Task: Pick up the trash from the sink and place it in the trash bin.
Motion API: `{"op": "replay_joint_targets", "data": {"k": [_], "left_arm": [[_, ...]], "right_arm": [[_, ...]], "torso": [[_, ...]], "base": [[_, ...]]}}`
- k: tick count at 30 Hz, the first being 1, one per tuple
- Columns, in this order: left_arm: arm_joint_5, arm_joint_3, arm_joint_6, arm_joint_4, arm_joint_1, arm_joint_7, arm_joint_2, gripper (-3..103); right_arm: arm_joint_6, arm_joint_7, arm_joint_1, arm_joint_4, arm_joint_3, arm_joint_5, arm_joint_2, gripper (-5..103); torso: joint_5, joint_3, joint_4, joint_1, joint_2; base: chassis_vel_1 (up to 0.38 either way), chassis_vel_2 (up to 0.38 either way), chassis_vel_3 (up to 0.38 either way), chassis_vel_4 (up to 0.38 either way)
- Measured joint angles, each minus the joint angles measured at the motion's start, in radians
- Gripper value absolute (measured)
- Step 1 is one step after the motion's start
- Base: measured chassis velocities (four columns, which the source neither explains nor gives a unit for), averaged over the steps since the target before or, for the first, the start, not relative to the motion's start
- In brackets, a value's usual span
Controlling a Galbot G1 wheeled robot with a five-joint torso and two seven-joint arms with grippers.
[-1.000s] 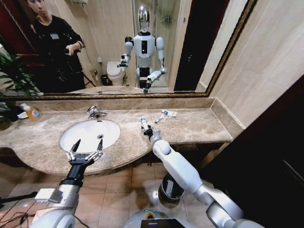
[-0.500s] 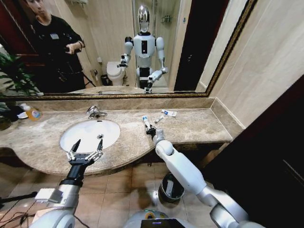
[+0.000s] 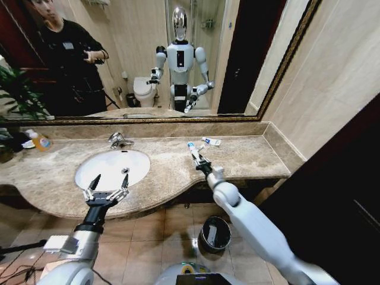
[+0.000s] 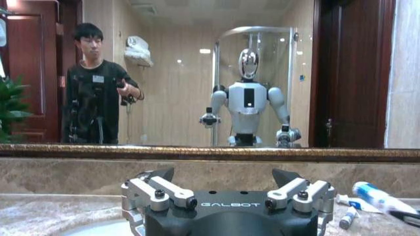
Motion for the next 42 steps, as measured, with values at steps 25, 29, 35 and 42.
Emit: {"op": "replay_joint_targets", "data": {"k": [25,29,35,42], "left_arm": [[0.0,0.0,0.0,0.0,0.0,0.0,0.0,100],[0.0,0.0,0.0,0.0,0.0,0.0,0.0,100],[0.0,0.0,0.0,0.0,0.0,0.0,0.0,100],[0.0,0.0,0.0,0.0,0.0,0.0,0.0,100]], "right_arm": [[0.303,-0.54,-0.496,0.013,0.368,-0.039,0.062,25],[0.352,-0.573,-0.521,-0.094,0.409,-0.055,0.084,25],[0.41,-0.53,-0.481,-0.323,0.422,-0.109,0.129,25],[0.485,-0.372,-0.405,-0.608,0.383,-0.182,0.183,25]], "torso": [[0.0,0.0,0.0001,0.0,0.0],[0.0,0.0,0.0001,0.0,0.0],[0.0,0.0,0.0001,0.0,0.0],[-0.0001,0.0,0.0001,0.0,0.0]], "base": [[0.0,0.0,0.0,0.0],[0.0,0.0,0.0,0.0],[0.0,0.0,0.0,0.0],[0.0,0.0,0.0,0.0]]}}
